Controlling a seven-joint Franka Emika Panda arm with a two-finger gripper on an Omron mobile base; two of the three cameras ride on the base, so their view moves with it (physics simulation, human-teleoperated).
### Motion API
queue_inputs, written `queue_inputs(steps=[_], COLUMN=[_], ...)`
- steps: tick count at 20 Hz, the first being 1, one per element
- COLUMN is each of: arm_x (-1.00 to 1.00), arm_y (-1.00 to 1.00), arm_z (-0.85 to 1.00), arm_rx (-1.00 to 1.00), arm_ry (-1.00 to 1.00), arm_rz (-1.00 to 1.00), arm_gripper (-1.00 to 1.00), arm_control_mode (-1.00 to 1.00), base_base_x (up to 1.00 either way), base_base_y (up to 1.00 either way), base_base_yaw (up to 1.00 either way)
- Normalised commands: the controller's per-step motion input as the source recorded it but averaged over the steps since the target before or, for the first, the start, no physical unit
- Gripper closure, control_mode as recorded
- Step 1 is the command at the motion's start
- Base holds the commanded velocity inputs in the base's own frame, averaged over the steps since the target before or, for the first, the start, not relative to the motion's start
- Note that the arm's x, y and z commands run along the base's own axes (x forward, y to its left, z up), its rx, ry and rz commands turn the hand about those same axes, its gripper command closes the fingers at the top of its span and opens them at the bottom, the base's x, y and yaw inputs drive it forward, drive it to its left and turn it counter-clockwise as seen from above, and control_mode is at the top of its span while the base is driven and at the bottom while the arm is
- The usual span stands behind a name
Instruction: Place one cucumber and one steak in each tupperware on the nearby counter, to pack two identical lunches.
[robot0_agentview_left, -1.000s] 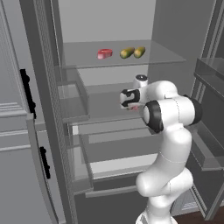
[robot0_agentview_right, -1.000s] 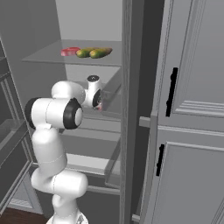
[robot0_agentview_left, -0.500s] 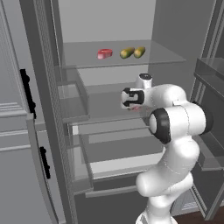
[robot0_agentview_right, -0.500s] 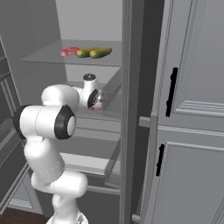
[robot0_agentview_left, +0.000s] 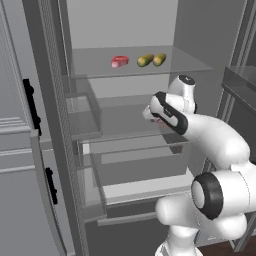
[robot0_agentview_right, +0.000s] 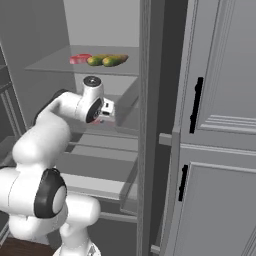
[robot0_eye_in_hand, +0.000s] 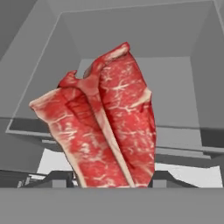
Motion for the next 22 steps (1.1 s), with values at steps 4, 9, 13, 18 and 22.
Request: queue_inputs(steps=[4,9,13,18,22], arm_x=[-1.00,-1.00,-1.00,-0.95,-0.65], arm_y=[0.00,0.05,0.22,0.29,0.15], arm_z=[0.50,0.21,-0.03,0.00,0.00], arm_rx=[0.00,-0.09,-0.20,-0.14,-0.02], arm_ry=[0.00,0.00,0.00,0.00,0.00], arm_rz=[-0.10,-0.07,0.03,0.05,0.07], arm_gripper=[1.00,1.00,1.00,1.00,1.00], arm_control_mode=[-1.00,-1.00,-1.00,-1.00,1.00], base_base_x=[0.00,0.00,0.00,0.00,-0.24], base_base_y=[0.00,0.00,0.00,0.00,0.02], base_base_yaw=[0.00,0.00,0.00,0.00,0.02])
